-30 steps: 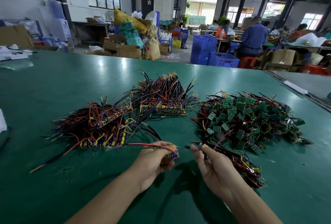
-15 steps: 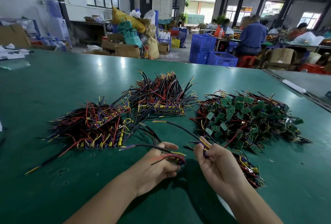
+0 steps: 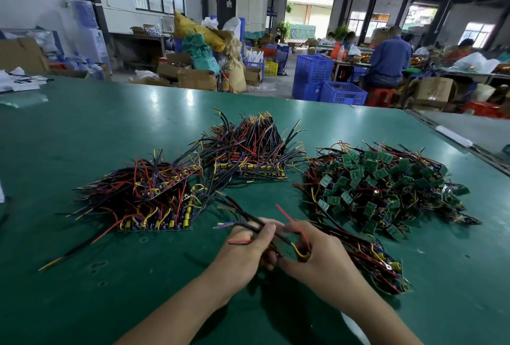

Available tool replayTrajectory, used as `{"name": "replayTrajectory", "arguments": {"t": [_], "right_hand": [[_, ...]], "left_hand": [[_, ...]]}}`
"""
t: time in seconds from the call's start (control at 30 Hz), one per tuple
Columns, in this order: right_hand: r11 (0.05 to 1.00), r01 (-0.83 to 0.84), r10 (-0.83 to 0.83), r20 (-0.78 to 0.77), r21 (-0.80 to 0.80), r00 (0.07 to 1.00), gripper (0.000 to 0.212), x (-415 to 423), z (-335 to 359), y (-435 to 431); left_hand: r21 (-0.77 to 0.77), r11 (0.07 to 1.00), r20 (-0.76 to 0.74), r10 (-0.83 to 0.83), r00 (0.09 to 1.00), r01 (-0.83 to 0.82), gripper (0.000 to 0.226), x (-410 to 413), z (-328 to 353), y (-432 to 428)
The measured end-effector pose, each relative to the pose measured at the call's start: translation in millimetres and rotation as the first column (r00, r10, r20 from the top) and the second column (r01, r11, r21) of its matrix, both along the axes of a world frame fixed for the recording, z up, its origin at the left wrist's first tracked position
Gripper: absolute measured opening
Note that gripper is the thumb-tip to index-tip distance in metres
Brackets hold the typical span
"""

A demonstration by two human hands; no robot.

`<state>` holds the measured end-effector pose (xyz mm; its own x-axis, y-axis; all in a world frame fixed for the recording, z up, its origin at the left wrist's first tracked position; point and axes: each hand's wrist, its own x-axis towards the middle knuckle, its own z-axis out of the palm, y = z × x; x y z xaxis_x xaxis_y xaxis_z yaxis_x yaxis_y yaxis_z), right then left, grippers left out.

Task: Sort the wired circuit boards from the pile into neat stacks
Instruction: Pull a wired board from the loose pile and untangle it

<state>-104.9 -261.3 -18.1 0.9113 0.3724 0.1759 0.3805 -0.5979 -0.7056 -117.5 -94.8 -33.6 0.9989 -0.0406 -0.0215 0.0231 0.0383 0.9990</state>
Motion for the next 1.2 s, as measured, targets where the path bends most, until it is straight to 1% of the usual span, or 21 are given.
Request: {"name": "replayTrajectory", "arguments": {"t": [0.03, 0.1, 0.13, 0.2, 0.33, 0.4, 0.47, 0.53, 0.57, 0.63, 0.67, 0.7, 0.77, 0.8, 0.83, 0.9, 0.93, 1.0, 1.07, 1.13, 1.2], "right_hand": [[0.999, -0.045, 0.045, 0.008, -0.028, 0.999, 0.029, 0.6, 0.1, -1.0], [0.988, -0.078, 0.086, 0.062, -0.131, 0.994, 0.016, 1.5, -3.2, -1.4], [0.981, -0.063, 0.081, 0.092, -0.185, 0.992, 0.02, 1.7, -5.6, -1.1], [0.975, -0.043, 0.069, 0.113, -0.22, 0.991, 0.03, 1.6, -10.1, 1.1], [0.976, -0.104, 0.12, 0.076, -0.189, 0.99, 0.05, -3.6, -6.4, 8.0], [0.977, -0.118, 0.131, 0.062, -0.18, 0.989, 0.047, -4.7, -4.3, 7.9], [0.971, -0.155, 0.169, 0.065, -0.182, 0.983, 0.039, -5.9, -1.7, 8.4], [0.964, -0.214, 0.227, 0.065, -0.158, 0.972, 0.045, -6.8, 0.7, 8.3], [0.962, -0.234, 0.244, 0.057, -0.141, 0.968, 0.047, -7.3, 1.5, 7.3], [0.958, -0.257, 0.262, 0.023, -0.126, 0.965, 0.046, -6.3, 2.9, 4.6], [0.957, -0.265, 0.268, 0.011, -0.121, 0.963, 0.043, -5.8, 3.6, 3.5], [0.957, -0.27, 0.272, 0.006, -0.107, 0.962, 0.042, -5.5, 4.1, 2.5], [0.962, -0.268, 0.267, -0.016, -0.058, 0.963, 0.046, -4.9, 3.2, 0.6], [0.963, -0.266, 0.265, -0.029, -0.049, 0.964, 0.049, -4.7, 2.6, 0.1], [0.964, -0.26, 0.258, -0.042, -0.051, 0.965, 0.05, -4.5, 1.9, -0.5], [0.969, -0.242, 0.24, -0.054, -0.047, 0.969, 0.037, -4.5, 1.5, -0.5], [0.97, -0.242, 0.24, -0.049, -0.037, 0.97, 0.029, -4.6, 2.2, 0.5], [0.973, -0.232, 0.232, 0.003, -0.018, 0.973, 0.017, -4.6, 3.9, 3.5], [0.977, -0.214, 0.213, 0.093, -0.007, 0.973, 0.015, -3.8, 3.2, 3.2], [0.973, -0.231, 0.23, 0.157, -0.015, 0.961, 0.012, -3.0, 1.1, 2.0], [0.965, -0.261, 0.259, 0.197, -0.017, 0.946, 0.01, -3.7, -1.2, 1.4]], "left_hand": [[-0.008, 1.0, 0.019, -0.014, 1.0, 0.014, 0.026, -0.6, 0.5, -0.5], [-0.097, 0.993, 0.038, -0.066, 0.997, 0.07, 0.036, -2.9, 3.3, -1.7], [-0.143, 0.984, 0.045, -0.098, 0.994, 0.103, 0.038, -4.3, 5.1, -2.4], [-0.181, 0.969, 0.081, -0.157, 0.984, 0.17, 0.036, -6.9, 6.6, -2.4], [-0.193, 0.938, 0.135, -0.265, 0.955, 0.288, 0.034, -8.7, 6.9, 3.3], [-0.158, 0.917, 0.2, -0.333, 0.922, 0.365, 0.027, -8.5, 8.4, 5.8], [-0.081, 0.896, 0.245, -0.408, 0.88, 0.438, 0.039, -9.0, 10.3, 8.4], [-0.045, 0.855, 0.257, -0.491, 0.833, 0.518, 0.041, -9.6, 10.0, 9.4], [-0.08, 0.822, 0.256, -0.53, 0.809, 0.564, 0.043, -10.8, 10.5, 8.8], [-0.233, 0.723, 0.245, -0.603, 0.759, 0.65, 0.057, -12.4, 12.5, 9.8], [-0.278, 0.682, 0.249, -0.629, 0.736, 0.677, 0.063, -12.6, 12.5, 11.0], [-0.284, 0.669, 0.256, -0.638, 0.726, 0.687, 0.067, -11.2, 11.0, 12.4], [-0.181, 0.724, 0.27, -0.615, 0.741, 0.666, 0.067, -9.8, 9.3, 13.6], [-0.116, 0.765, 0.28, -0.586, 0.76, 0.633, 0.059, -9.6, 8.8, 11.4], [-0.075, 0.808, 0.293, -0.543, 0.787, 0.585, 0.045, -9.5, 7.9, 8.4], [-0.112, 0.881, 0.283, -0.415, 0.865, 0.46, 0.012, -10.0, 8.7, 1.9], [-0.172, 0.892, 0.265, -0.368, 0.891, 0.419, 0.007, -9.7, 9.3, -0.6], [-0.314, 0.877, 0.225, -0.305, 0.926, 0.365, 0.022, -7.4, 7.7, -1.2], [-0.437, 0.836, 0.195, -0.272, 0.942, 0.332, 0.03, -4.1, 8.5, 1.7], [-0.486, 0.814, 0.158, -0.274, 0.948, 0.317, 0.041, -2.3, 10.5, 5.4], [-0.491, 0.829, 0.099, -0.252, 0.963, 0.267, 0.049, -1.0, 11.2, 8.6]]}}
